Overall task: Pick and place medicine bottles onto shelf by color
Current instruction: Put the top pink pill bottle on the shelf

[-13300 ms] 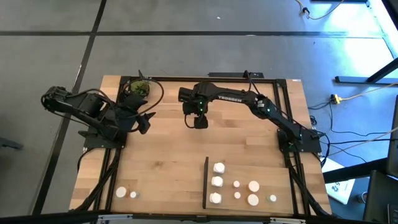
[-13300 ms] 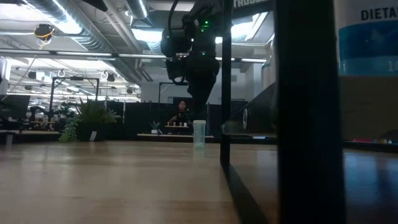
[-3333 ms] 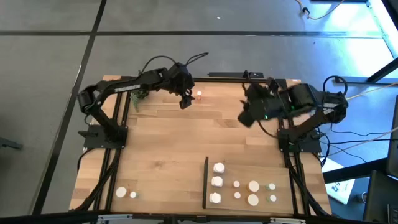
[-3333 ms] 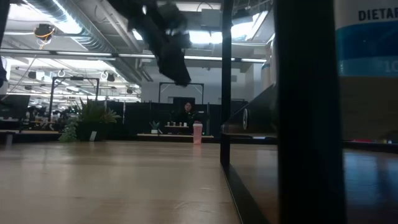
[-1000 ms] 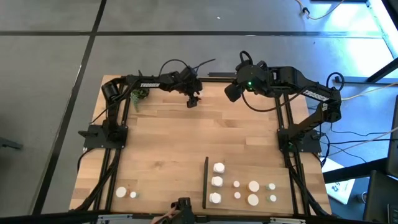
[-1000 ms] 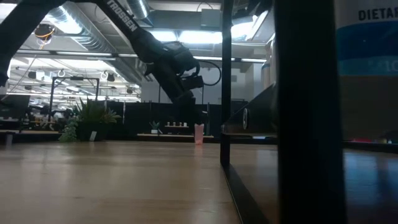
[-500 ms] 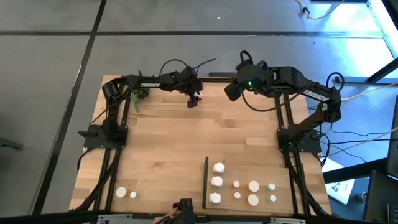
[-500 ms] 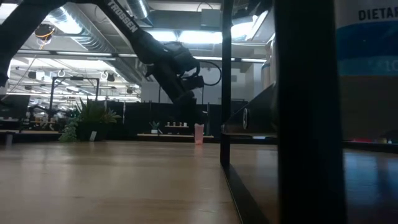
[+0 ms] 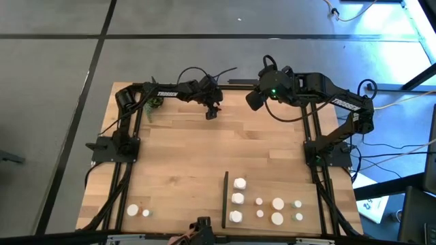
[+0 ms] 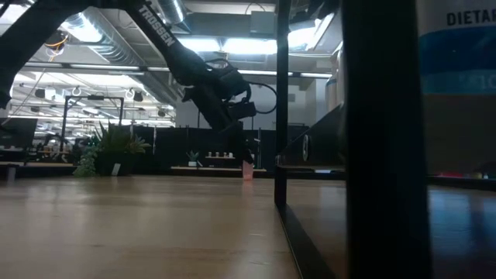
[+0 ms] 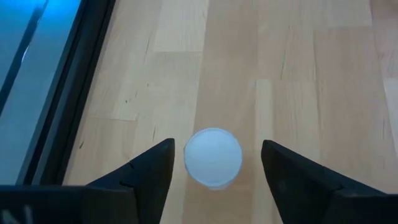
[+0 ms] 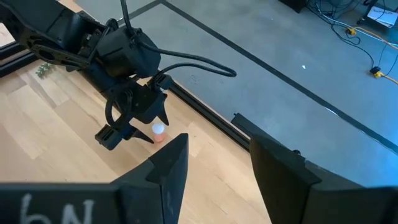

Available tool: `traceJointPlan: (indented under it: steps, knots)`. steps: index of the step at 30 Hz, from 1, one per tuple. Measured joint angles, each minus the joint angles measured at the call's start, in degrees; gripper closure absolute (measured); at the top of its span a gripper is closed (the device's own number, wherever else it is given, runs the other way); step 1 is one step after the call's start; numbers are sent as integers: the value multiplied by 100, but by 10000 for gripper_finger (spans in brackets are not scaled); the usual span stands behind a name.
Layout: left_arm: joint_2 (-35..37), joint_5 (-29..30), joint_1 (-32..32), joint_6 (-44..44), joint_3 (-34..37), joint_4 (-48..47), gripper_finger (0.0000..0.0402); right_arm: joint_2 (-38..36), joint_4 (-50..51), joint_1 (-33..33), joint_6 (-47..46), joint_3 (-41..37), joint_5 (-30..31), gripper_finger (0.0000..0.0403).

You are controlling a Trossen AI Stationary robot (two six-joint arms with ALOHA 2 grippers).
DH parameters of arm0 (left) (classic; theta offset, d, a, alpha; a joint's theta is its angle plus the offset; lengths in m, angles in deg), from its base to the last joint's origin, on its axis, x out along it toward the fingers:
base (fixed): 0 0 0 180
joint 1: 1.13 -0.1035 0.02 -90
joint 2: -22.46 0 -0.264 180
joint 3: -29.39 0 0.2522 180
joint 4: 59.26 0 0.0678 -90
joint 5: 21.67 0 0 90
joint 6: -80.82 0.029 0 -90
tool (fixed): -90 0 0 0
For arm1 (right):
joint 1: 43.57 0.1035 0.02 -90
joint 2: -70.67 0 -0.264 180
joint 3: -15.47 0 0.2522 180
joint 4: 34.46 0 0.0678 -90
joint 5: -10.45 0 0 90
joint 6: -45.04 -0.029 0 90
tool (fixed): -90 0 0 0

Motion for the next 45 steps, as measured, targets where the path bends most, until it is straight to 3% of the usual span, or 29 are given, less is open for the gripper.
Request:
traceJointPlan:
  steps: [19, 26, 29, 37, 45]
  knots:
    - [9, 98, 4, -164, -2, -69, 283, 0, 3, 0, 12, 0, -7, 228]
    - [101, 102, 84, -330, -82, -305, 296, -2, 17, -2, 107, 0, -90, 228]
    - [101, 94, 167, -326, -420, -844, 297, -2, 25, -2, 299, 0, -211, 228]
    - [103, 84, 665, -329, -1214, -1632, 298, -26, 79, -2, 983, 0, -1002, 228]
    - [105, 85, 1287, -1040, -1364, -1389, 298, -381, 120, 32, 1834, 0, -2683, 228]
